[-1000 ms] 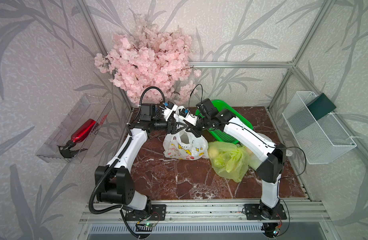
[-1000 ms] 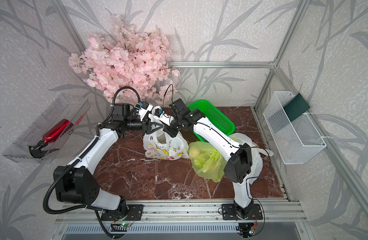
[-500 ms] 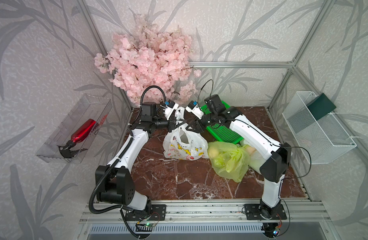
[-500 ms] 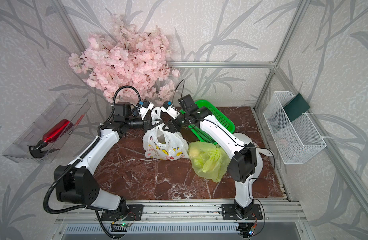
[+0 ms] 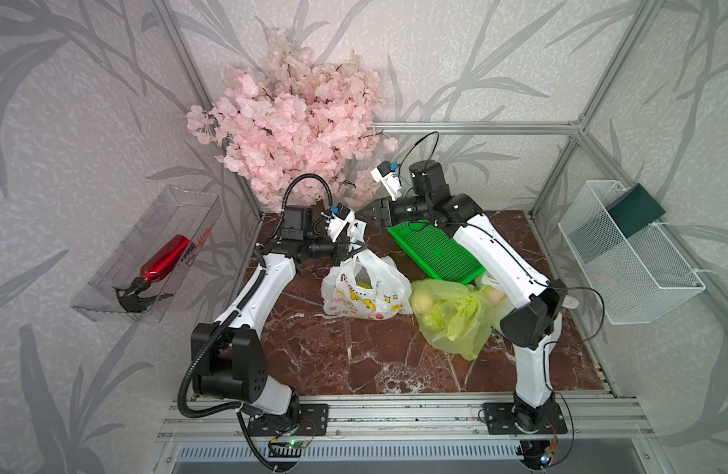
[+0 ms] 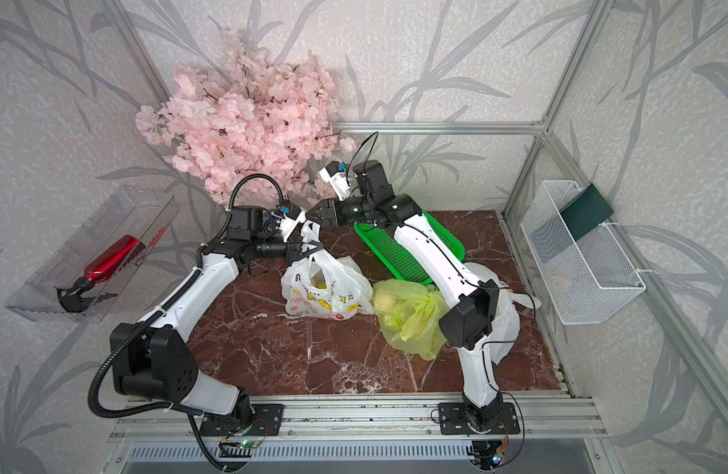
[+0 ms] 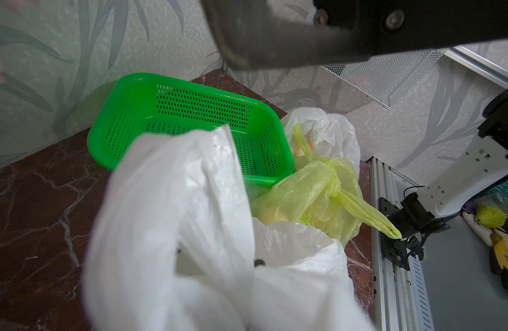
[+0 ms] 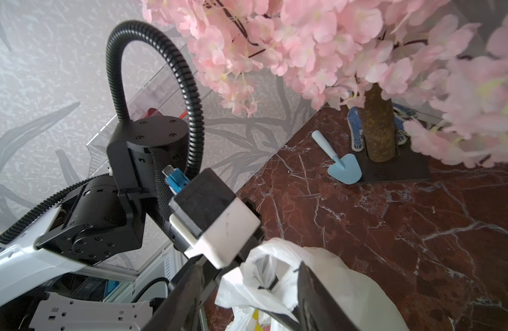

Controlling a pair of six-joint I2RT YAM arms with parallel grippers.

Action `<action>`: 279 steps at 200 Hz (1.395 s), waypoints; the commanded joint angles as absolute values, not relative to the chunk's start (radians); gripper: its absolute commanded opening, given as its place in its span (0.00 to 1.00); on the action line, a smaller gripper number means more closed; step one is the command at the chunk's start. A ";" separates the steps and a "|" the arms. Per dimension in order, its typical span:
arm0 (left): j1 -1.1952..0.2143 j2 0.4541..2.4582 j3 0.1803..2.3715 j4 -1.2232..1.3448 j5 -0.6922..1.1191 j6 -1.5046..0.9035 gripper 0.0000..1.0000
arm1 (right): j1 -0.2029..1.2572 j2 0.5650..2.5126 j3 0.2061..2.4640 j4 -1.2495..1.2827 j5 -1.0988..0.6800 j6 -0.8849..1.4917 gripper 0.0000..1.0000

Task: Place the pears into plastic bags & tie knots
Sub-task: Tie the plastic bag at the center of the board.

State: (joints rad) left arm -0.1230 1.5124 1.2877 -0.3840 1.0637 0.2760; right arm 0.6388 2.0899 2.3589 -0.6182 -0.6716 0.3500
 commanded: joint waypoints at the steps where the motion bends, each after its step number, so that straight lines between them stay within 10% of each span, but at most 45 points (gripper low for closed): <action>1: -0.127 1.491 1.308 -0.404 1.079 0.328 0.05 | 0.641 2.165 2.473 -0.754 -0.672 0.335 0.50; 104: -0.124 1.489 1.308 -0.401 1.038 0.329 0.05 | 0.566 1.944 2.111 -0.551 -0.634 0.381 0.56; 186: -0.138 1.472 1.307 -0.408 1.069 0.330 0.05 | 0.618 2.161 2.395 -0.704 -0.674 0.361 0.53; 279: -0.130 1.449 1.289 -0.426 1.058 0.327 0.05 | 0.593 2.164 2.409 -0.697 -0.686 0.368 0.02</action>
